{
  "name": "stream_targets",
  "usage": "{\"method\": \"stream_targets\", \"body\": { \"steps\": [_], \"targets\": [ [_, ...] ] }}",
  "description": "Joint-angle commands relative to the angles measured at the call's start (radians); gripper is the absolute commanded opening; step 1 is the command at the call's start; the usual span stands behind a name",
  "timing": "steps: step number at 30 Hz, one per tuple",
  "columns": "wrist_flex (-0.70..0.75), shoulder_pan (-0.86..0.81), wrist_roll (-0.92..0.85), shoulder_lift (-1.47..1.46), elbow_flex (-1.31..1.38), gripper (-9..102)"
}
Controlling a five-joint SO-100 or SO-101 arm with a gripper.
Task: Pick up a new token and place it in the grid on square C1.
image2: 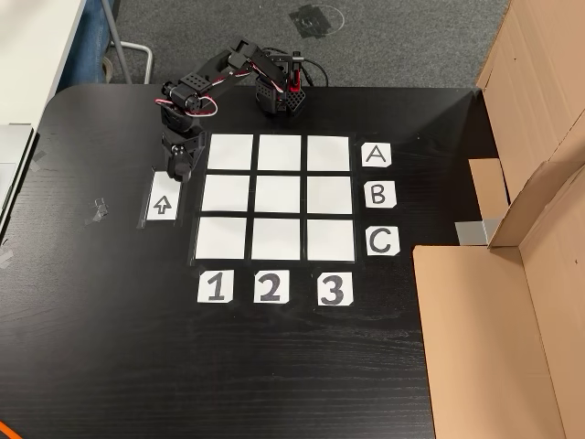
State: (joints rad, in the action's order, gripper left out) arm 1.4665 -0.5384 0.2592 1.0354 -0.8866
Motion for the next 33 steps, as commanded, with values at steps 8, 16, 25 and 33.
{"method": "stream_targets", "body": {
  "steps": [8,16,25,33],
  "targets": [
    [-0.186,0.084,-0.011,0.075,-0.066,-1],
    [-0.273,0.146,-0.011,0.023,-0.063,-1],
    [-0.308,0.196,-0.006,-0.109,0.011,-1],
    [-0.304,0.238,-0.006,-0.172,0.081,-1]
  ]
}}
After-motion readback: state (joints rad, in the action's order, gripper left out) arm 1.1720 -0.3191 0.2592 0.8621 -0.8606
